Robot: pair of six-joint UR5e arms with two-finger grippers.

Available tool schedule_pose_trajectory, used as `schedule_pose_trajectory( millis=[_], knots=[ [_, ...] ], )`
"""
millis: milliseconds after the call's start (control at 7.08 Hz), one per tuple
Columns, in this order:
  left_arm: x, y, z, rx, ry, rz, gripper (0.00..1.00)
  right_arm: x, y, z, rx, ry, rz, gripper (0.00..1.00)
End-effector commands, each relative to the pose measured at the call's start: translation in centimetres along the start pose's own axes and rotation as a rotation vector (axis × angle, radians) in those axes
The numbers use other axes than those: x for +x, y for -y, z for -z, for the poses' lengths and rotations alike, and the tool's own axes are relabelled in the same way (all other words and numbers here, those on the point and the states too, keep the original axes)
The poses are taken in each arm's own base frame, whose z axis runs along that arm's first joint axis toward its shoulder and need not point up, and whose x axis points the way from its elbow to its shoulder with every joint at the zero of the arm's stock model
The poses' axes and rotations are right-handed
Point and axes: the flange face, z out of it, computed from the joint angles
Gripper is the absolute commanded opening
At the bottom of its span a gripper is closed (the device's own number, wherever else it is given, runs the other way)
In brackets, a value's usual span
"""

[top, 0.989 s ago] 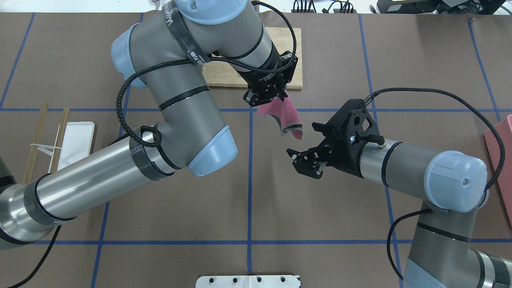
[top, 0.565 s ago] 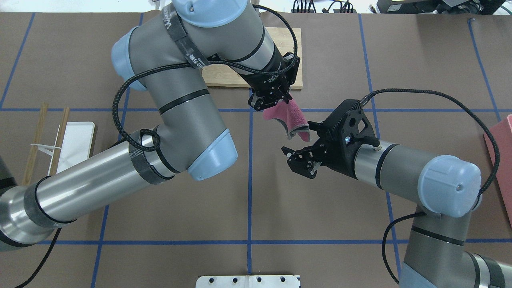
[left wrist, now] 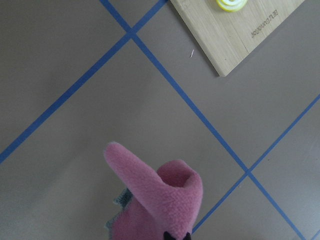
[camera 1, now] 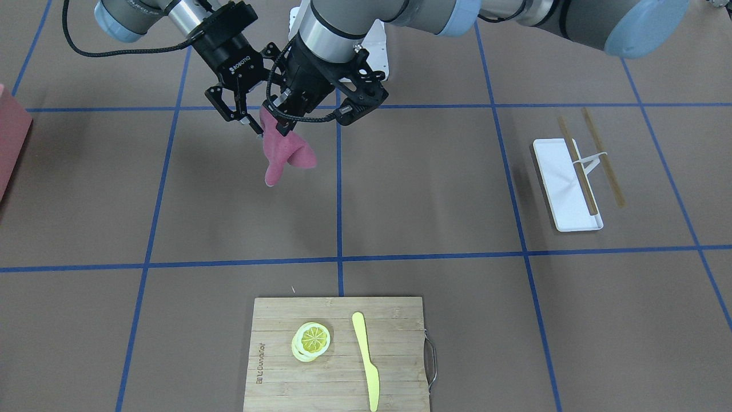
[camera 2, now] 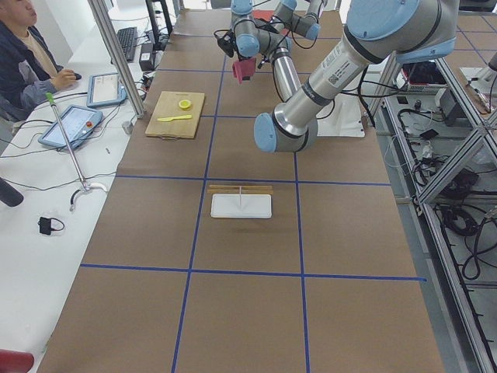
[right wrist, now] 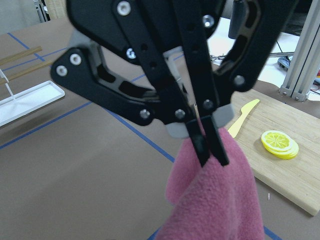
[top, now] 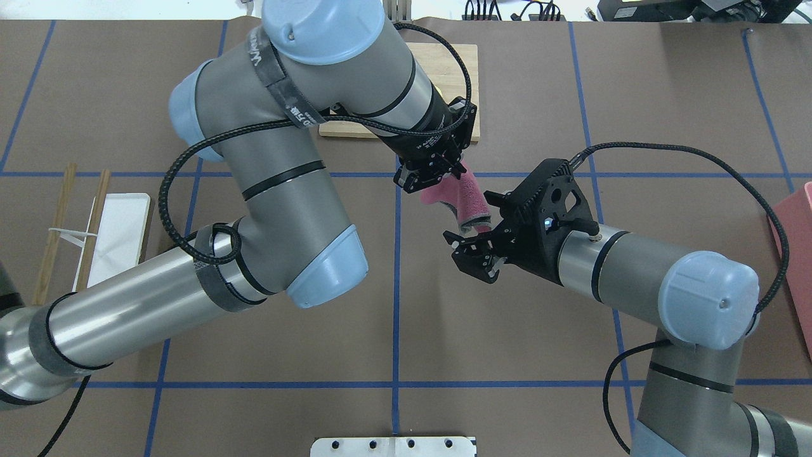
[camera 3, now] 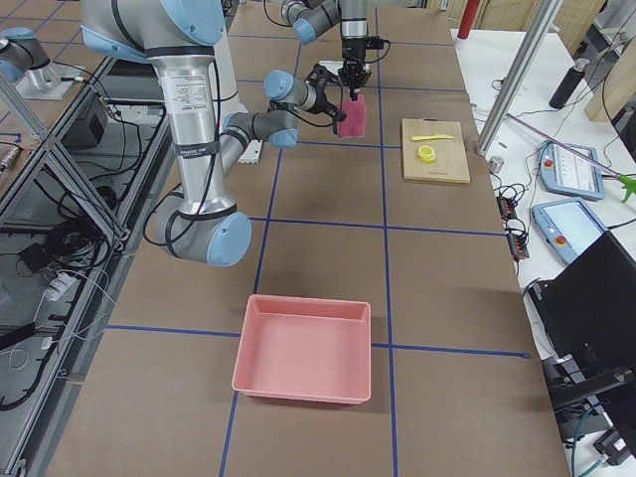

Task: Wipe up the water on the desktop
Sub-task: 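Bring the right gripper to the hanging towel and grasp it, then open and withdraw the left gripper while the right carries the towel toward the bin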

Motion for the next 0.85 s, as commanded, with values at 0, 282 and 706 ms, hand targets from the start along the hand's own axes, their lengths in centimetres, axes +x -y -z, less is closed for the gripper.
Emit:
schedule_pose_trajectory(
  millis=[0, 282, 706],
  knots=[
    [-1.19, 0.24, 0.46, -0.005, -0.002, -0.002, 0.0, 0.17, 0.11, -0.02, 0.01, -0.017, 0.0, 0.89],
    [-1.13, 0.13, 0.58, -0.006, -0.005, -0.002, 0.0, 0.14, 0.23, 0.08, 0.024, -0.034, 0.0, 0.86],
    [-1.26, -0.41, 0.91, -0.015, -0.01, -0.006, 0.0, -0.35, -0.05, -0.01, 0.021, -0.029, -0.001, 0.66]
  ],
)
